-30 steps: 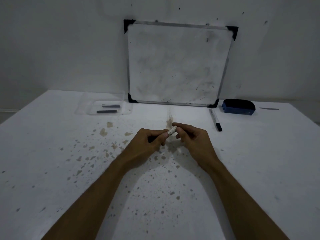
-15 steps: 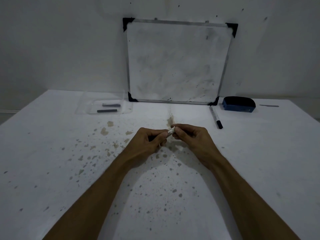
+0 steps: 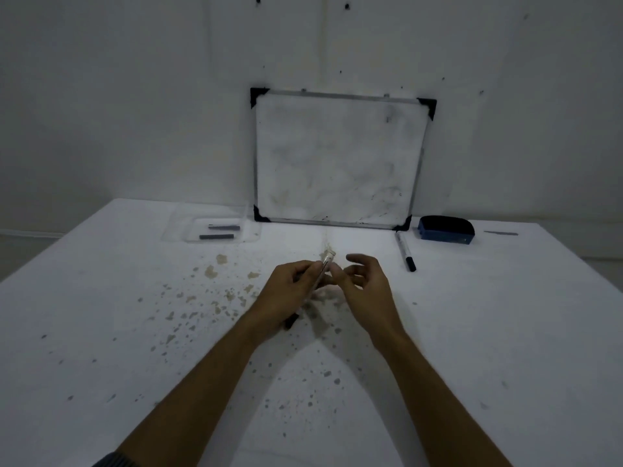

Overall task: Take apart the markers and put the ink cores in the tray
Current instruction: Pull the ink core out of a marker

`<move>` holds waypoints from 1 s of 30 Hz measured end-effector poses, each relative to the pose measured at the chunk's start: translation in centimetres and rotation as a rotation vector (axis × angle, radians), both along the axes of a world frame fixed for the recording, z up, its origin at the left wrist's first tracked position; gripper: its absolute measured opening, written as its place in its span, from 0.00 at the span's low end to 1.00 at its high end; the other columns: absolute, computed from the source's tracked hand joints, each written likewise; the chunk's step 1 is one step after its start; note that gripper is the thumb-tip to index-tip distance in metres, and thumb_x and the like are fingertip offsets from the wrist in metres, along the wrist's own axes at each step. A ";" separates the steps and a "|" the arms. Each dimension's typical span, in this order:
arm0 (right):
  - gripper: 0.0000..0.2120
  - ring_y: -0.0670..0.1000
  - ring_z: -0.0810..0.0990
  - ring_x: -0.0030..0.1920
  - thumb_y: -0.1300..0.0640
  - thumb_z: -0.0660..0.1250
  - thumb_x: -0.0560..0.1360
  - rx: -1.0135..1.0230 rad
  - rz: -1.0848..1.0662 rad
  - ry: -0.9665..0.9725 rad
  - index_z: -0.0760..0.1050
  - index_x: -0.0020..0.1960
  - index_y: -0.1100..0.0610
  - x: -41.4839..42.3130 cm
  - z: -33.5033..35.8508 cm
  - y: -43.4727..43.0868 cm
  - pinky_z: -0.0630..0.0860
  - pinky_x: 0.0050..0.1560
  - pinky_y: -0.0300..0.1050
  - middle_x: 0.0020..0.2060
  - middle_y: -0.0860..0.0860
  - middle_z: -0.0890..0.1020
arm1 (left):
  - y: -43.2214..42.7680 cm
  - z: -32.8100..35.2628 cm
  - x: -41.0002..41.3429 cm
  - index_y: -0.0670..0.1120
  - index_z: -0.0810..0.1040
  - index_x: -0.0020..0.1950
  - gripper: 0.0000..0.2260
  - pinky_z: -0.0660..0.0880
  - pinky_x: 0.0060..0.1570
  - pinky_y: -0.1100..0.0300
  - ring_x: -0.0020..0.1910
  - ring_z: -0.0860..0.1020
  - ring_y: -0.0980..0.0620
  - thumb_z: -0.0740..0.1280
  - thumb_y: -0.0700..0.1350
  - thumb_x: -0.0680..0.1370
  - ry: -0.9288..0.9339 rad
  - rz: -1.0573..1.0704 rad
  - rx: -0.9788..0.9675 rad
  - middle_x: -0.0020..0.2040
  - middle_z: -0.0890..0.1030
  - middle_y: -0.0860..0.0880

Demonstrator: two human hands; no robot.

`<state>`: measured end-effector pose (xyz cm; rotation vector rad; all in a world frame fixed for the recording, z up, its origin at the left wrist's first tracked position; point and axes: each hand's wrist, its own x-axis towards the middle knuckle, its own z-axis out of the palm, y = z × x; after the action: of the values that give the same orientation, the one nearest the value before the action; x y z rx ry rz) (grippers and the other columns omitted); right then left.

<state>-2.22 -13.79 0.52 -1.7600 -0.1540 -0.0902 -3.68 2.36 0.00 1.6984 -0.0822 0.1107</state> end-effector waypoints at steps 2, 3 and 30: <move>0.23 0.42 0.80 0.51 0.41 0.72 0.74 -0.049 -0.021 0.008 0.71 0.65 0.48 -0.7 0.8 -0.5 0.75 0.42 0.33 0.54 0.47 0.80 | -0.4 0.5 0.0 0.47 0.86 0.59 0.14 0.81 0.61 0.58 0.55 0.87 0.55 0.65 0.54 0.84 0.037 0.025 -0.037 0.53 0.89 0.50; 0.22 0.42 0.80 0.49 0.41 0.72 0.75 -0.089 -0.011 0.005 0.71 0.64 0.48 -1.1 1.0 -0.8 0.75 0.41 0.33 0.54 0.46 0.80 | -0.7 0.9 0.1 0.47 0.85 0.59 0.14 0.81 0.62 0.59 0.55 0.87 0.55 0.65 0.54 0.84 0.048 0.034 -0.040 0.53 0.89 0.49; 0.08 0.57 0.77 0.47 0.53 0.67 0.74 -1.113 -0.581 -0.134 0.82 0.42 0.56 11.2 0.1 -7.0 0.64 0.47 0.50 0.40 0.54 0.83 | -4.7 -4.2 9.1 0.48 0.72 0.76 0.25 0.59 0.76 0.47 0.78 0.66 0.42 0.59 0.59 0.82 -0.164 0.126 1.055 0.80 0.69 0.44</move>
<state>9.03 -20.77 0.66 -2.8639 0.2796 -0.6432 5.46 -2.38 -4.19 2.7465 -0.1750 0.3437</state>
